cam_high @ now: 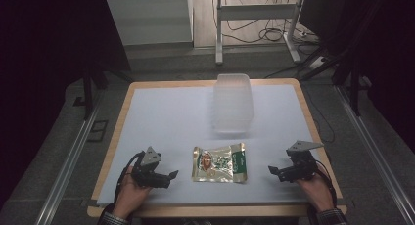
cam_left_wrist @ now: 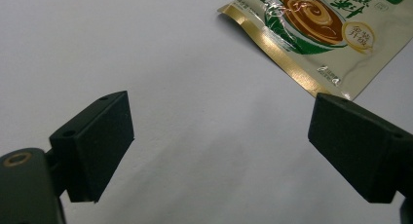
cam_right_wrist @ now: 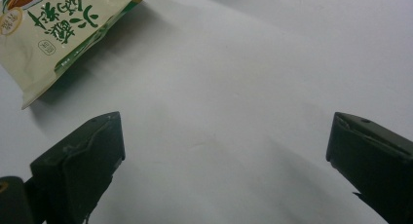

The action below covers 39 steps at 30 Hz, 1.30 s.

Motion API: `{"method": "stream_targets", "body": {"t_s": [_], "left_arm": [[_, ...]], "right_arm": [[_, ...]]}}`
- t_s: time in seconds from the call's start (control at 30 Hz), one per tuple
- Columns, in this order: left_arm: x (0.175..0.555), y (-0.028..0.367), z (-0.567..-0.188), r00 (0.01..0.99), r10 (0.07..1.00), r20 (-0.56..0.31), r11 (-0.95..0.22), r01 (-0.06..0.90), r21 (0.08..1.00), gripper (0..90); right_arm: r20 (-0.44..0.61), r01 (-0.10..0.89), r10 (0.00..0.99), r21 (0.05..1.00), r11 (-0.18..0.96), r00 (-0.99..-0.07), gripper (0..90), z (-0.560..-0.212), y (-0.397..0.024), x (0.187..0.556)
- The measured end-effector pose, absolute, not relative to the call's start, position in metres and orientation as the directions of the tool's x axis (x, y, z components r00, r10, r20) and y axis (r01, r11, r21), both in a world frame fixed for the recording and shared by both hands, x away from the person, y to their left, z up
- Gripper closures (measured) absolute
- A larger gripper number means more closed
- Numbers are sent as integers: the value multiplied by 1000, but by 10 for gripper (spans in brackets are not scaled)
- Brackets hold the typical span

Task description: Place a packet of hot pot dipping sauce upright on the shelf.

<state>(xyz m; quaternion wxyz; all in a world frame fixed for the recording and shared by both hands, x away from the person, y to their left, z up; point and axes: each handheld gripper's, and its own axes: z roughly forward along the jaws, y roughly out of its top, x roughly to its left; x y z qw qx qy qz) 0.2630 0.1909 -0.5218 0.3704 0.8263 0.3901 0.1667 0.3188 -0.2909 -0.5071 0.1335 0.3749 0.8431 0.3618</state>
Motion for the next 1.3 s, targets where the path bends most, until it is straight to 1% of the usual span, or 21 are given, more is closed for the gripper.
{"method": "stream_targets", "body": {"t_s": [0.27,0.57,1.0,1.3], "left_arm": [[263,191,-520,645,763,-26,-416,522,744,125],[263,192,-521,644,764,-36,-409,526,745,127],[262,188,-523,662,750,-8,-443,510,737,126],[263,189,-523,664,747,-24,-434,516,739,128]], "right_arm": [[66,543,727,712,446,-684,4,-507,-289,318],[80,539,718,719,439,-692,0,-506,-282,315],[107,527,688,729,436,-718,0,-507,-267,314],[118,517,659,726,454,-743,0,-509,-253,313]]}}
